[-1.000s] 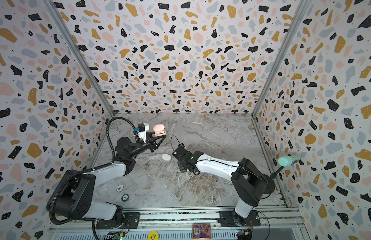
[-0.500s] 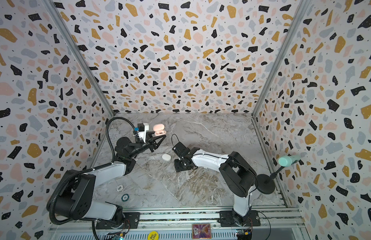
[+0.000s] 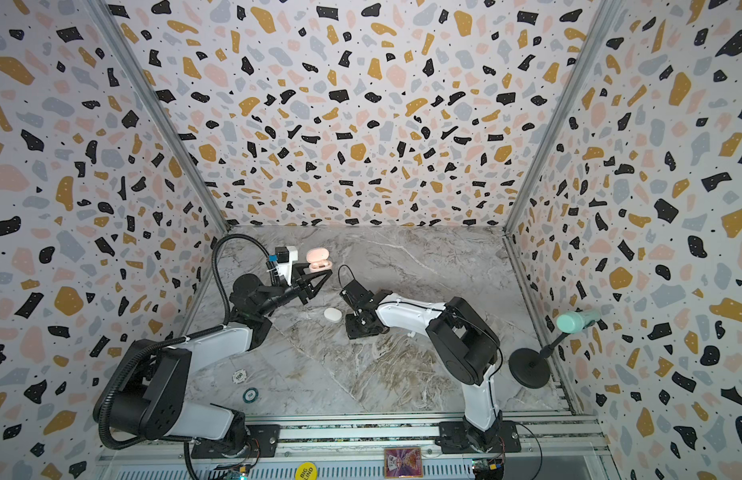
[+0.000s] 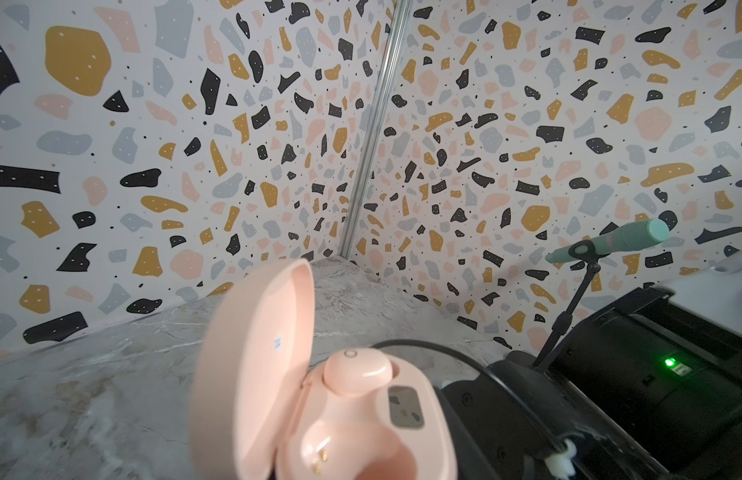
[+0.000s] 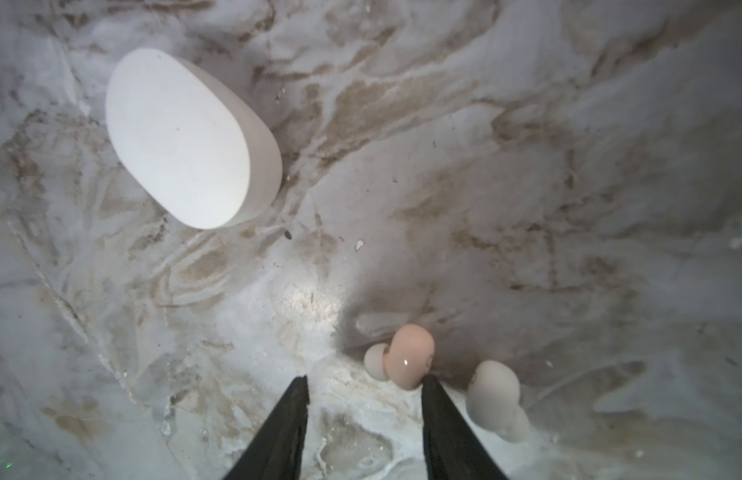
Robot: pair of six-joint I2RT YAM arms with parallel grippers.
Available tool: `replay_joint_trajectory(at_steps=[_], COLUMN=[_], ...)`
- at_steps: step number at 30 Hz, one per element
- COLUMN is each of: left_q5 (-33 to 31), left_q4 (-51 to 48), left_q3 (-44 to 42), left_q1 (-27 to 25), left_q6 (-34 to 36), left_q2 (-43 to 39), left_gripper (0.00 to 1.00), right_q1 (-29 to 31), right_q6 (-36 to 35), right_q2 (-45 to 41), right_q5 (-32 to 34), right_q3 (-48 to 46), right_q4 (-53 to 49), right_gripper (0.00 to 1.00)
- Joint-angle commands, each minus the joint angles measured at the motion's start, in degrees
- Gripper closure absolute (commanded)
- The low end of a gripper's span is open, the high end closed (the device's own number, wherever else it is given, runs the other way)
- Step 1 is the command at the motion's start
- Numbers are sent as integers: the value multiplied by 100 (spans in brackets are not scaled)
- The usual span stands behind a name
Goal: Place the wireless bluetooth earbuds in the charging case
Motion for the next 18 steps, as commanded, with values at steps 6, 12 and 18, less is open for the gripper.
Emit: replay_joint_trajectory(at_steps=[6, 12, 18], left_q5=[75, 77, 76], left_q4=[358, 377, 371], left_q3=[65, 56, 48], left_q1=[22, 22, 21], left_q6=[-9, -31, -30], left_q2=[-21, -40, -50], left_gripper=[57, 57, 57], right_q1=[-39, -39, -16], right_q6=[-149, -269, -350], right_q2=[66, 262, 217], right_q5=[220, 89, -116], right_q3=[264, 339, 348], right_q4=[-218, -176, -24], right_gripper=[53, 53, 53])
